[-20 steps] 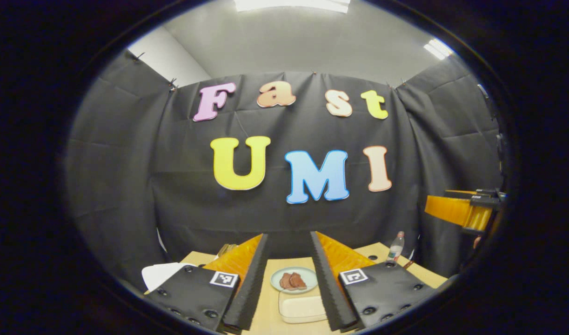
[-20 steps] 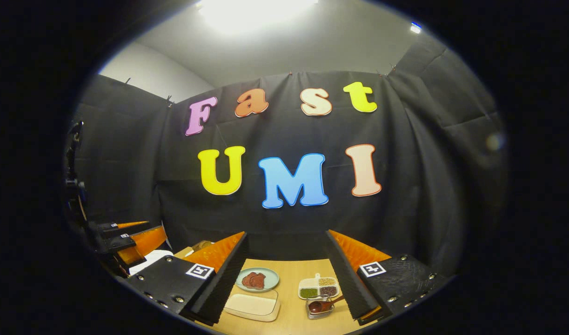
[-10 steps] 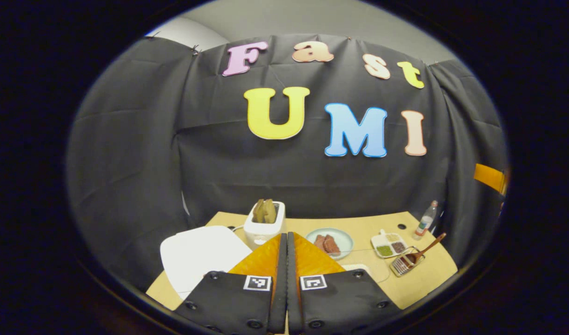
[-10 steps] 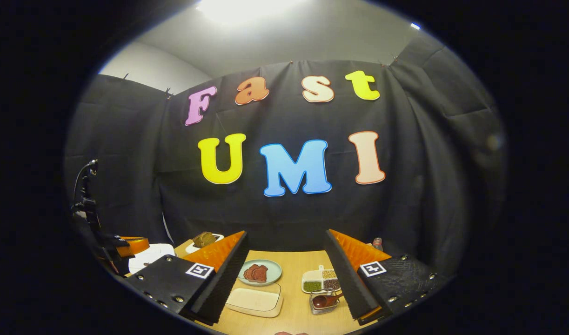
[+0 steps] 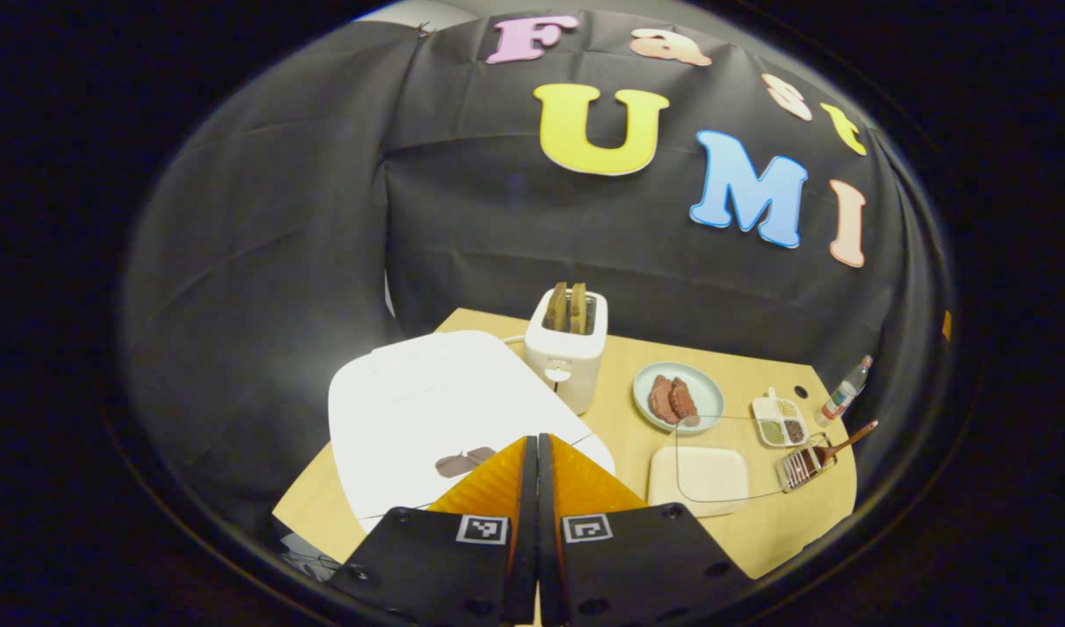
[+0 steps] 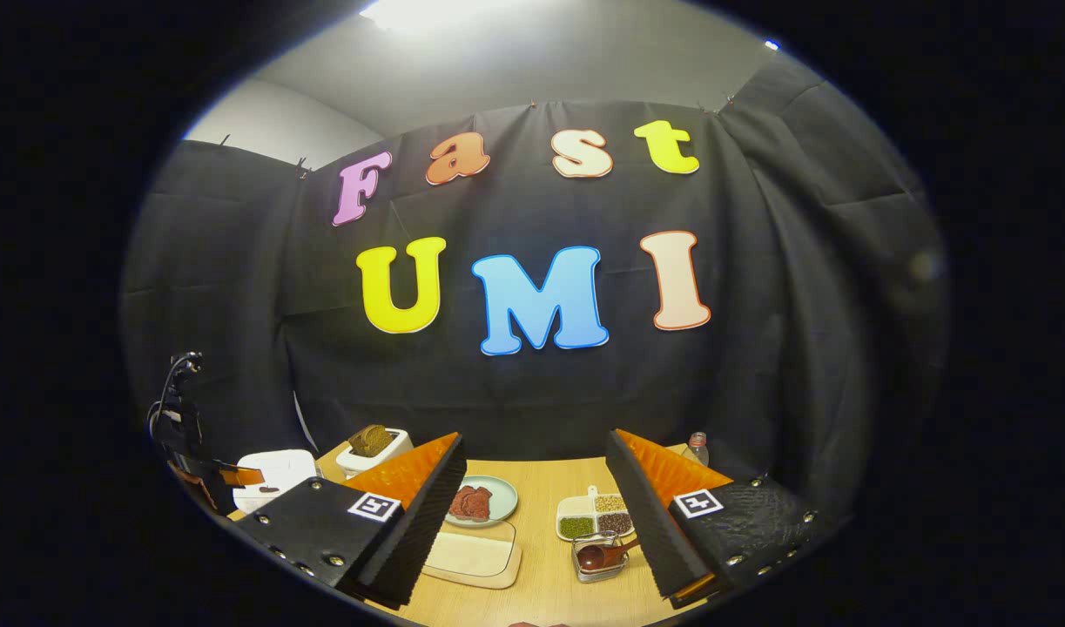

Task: Close the left gripper, press the button to open the rice cooker; take a wooden spoon from the chopstick holder with the right hand, scoop a spoonful of rice and pour it into the rice cooker, then put the wooden spoon back into the chopstick holder.

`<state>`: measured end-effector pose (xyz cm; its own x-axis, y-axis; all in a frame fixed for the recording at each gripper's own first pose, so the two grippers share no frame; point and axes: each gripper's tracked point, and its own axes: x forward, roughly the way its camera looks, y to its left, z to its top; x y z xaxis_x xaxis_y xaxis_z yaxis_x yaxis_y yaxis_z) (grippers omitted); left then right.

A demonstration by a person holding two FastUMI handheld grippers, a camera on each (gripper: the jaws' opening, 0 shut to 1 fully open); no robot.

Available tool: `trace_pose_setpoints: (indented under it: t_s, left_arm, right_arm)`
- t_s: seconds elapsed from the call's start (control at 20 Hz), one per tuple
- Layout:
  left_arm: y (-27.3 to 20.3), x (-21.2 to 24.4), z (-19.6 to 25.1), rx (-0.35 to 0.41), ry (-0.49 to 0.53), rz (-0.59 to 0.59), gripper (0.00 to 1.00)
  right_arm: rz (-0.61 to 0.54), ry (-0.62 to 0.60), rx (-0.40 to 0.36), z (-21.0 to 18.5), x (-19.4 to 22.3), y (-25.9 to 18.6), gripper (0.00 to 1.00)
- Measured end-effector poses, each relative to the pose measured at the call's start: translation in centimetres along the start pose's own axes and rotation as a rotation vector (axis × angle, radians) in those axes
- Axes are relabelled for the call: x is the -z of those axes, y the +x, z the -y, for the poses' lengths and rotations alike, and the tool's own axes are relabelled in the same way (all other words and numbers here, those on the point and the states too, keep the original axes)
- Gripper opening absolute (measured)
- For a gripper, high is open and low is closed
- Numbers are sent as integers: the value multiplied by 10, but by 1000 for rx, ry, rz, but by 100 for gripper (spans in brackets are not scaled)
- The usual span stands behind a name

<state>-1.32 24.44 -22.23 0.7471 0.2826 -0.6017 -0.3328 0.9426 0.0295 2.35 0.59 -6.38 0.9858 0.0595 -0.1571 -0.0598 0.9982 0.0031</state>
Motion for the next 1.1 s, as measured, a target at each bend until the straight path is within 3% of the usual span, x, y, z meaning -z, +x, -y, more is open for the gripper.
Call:
trace_pose_setpoints:
  t_s: [0.25, 0.6, 0.7, 0.8, 0.95, 1.0, 1.1]
  left_arm:
    - [27, 17, -41, -55, -83, -87, 10]
    - [49, 26, -38, -58, -77, -137, 9]
    - [51, 25, -38, -66, -88, -141, 9]
    - [44, 13, -40, -76, -72, -101, 10]
    - [23, -37, -38, -106, -28, 73, 12]
    - [15, -59, -37, -114, -15, 134, 22]
    - [-6, -102, -35, -141, 33, 269, 68]
  right_arm:
    - [-15, 3, 16, 9, 4, 5, 98]
    - [-22, 12, 42, 21, 6, 12, 95]
    - [-21, 8, 45, 23, 6, 14, 98]
    - [-23, 13, 44, 23, 6, 14, 98]
    - [-19, 2, 37, 24, 6, 19, 98]
    - [-15, -13, 37, 25, 5, 21, 98]
    - [2, -29, 37, 30, 1, 24, 98]
